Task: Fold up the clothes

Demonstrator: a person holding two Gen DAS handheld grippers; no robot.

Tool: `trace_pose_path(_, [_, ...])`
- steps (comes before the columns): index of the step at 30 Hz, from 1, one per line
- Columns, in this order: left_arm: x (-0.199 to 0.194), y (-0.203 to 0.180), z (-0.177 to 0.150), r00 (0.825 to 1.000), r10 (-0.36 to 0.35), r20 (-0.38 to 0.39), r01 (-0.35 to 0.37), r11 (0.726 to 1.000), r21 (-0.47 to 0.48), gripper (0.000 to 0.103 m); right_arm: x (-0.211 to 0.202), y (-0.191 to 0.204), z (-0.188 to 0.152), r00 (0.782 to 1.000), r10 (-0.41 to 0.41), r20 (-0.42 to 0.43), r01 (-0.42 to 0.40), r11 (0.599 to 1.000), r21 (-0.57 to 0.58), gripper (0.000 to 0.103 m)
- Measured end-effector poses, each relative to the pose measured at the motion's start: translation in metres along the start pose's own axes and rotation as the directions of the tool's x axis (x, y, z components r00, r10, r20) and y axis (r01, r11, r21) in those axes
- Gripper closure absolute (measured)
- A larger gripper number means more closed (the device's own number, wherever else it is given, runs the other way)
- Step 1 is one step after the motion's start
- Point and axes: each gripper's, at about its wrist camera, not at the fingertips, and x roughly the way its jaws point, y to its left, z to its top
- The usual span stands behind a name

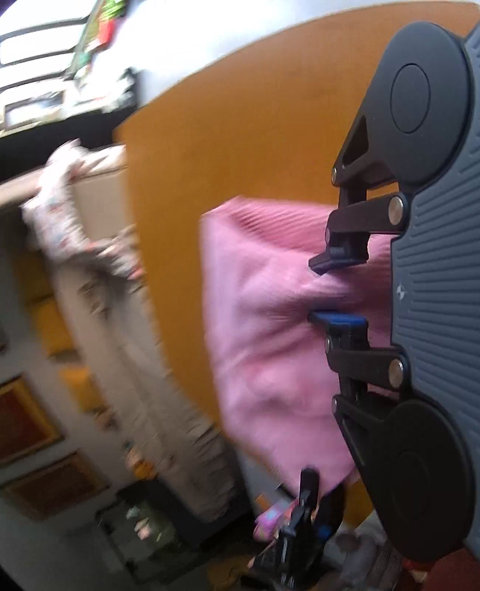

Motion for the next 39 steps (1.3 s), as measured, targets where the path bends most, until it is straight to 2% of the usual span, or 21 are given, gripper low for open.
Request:
trace_pose_path(1, [-0.007,-0.004,0.000,1.000,0.011,0.013,-0.011,1.000,0.024,0.046,-0.001,-0.003,-0.003,1.000,0.004,0.006,-0.004,1.000,0.017,0.077])
trace_pose_path(4, [-0.031,-0.032,0.004,0.995,0.055,0.083,-0.067,0.986,0.151,0.028,-0.007,-0.008,-0.004,0.999,0.018,0.037,-0.020,0.998,0.053,0.067])
trace_pose_path(6, [-0.044,-0.054,0.005,0.984,0.085,0.156,-0.121,0.963,0.240,0.019,-0.010,-0.007,-0.002,0.999,0.016,0.051,-0.018,0.999,0.044,0.060])
trace_pose_path(8, [-0.050,-0.076,0.000,0.969,0.107,0.224,-0.179,0.926,0.332,0.009,-0.012,-0.003,-0.002,0.998,0.009,0.064,-0.011,1.000,0.022,0.050])
trace_pose_path(12, [-0.021,-0.104,-0.023,0.949,0.197,0.247,-0.292,0.843,0.452,0.005,-0.004,0.005,-0.005,0.998,-0.004,0.068,0.007,0.999,-0.041,0.039])
trace_pose_path(14, [0.001,-0.102,-0.030,0.939,0.251,0.234,-0.335,0.816,0.470,0.005,0.000,0.009,-0.010,0.998,-0.009,0.067,0.013,0.998,-0.054,0.040])
trace_pose_path(15, [0.012,-0.098,-0.031,0.937,0.270,0.223,-0.346,0.811,0.473,0.009,0.002,0.012,-0.012,0.998,-0.013,0.068,0.017,0.998,-0.064,0.045])
trace_pose_path(16, [0.020,-0.093,-0.031,0.940,0.272,0.207,-0.340,0.813,0.474,0.033,0.004,0.014,-0.015,0.997,-0.016,0.070,0.021,0.997,-0.075,0.066])
trace_pose_path(17, [0.022,-0.088,-0.030,0.945,0.264,0.193,-0.325,0.822,0.468,0.046,0.004,0.018,-0.013,0.997,-0.018,0.071,0.025,0.994,-0.102,0.080])
trace_pose_path(19, [0.014,-0.084,-0.031,0.959,0.220,0.178,-0.277,0.855,0.439,0.067,-0.006,0.025,-0.003,0.996,0.003,0.095,0.009,0.991,-0.130,0.088])
trace_pose_path(21, [-0.002,-0.085,-0.031,0.974,0.142,0.174,-0.204,0.886,0.417,0.072,-0.027,0.031,0.011,0.989,0.049,0.139,-0.031,0.991,-0.126,0.091])
trace_pose_path(24, [-0.012,-0.084,-0.034,0.985,0.085,0.148,-0.138,0.909,0.393,0.072,-0.044,0.030,0.016,0.985,0.083,0.154,-0.066,0.992,-0.108,0.091])
trace_pose_path(26, [-0.007,-0.069,-0.037,0.986,0.111,0.123,-0.149,0.919,0.365,0.072,-0.047,0.026,0.013,0.986,0.086,0.142,-0.075,0.994,-0.081,0.091])
trace_pose_path(28, [-0.001,-0.053,-0.039,0.983,0.152,0.104,-0.179,0.921,0.345,0.067,-0.034,0.013,-0.001,0.996,0.045,0.081,-0.043,0.999,-0.027,0.090])
trace_pose_path(32, [0.004,-0.043,-0.041,0.968,0.219,0.124,-0.250,0.888,0.385,0.059,-0.027,-0.004,-0.021,0.999,0.018,0.028,-0.019,0.999,0.030,0.079])
trace_pose_path(33, [0.001,-0.046,-0.040,0.963,0.234,0.136,-0.269,0.874,0.404,0.054,-0.025,-0.008,-0.025,1.000,0.012,0.016,-0.013,0.999,0.044,0.076])
trace_pose_path(34, [-0.002,-0.051,-0.039,0.955,0.254,0.154,-0.296,0.855,0.425,0.042,-0.030,-0.010,-0.024,1.000,0.013,0.025,-0.014,0.999,0.048,0.066])
trace_pose_path(35, [-0.007,-0.056,-0.039,0.945,0.275,0.179,-0.327,0.834,0.446,0.037,-0.035,-0.012,-0.021,0.999,0.015,0.038,-0.017,0.999,0.050,0.053])
trace_pose_path(36, [-0.013,-0.060,-0.040,0.939,0.280,0.201,-0.342,0.820,0.459,0.033,-0.043,-0.012,-0.016,0.998,0.009,0.067,-0.012,0.999,0.045,0.048])
trace_pose_path(37, [-0.020,-0.064,-0.042,0.942,0.261,0.212,-0.332,0.823,0.461,0.033,-0.049,-0.012,-0.012,0.995,0.011,0.098,-0.015,0.999,0.040,0.046])
trace_pose_path(39, [-0.036,-0.071,-0.045,0.957,0.186,0.222,-0.271,0.849,0.454,0.030,-0.062,-0.011,-0.005,0.987,0.019,0.160,-0.025,0.999,0.033,0.044])
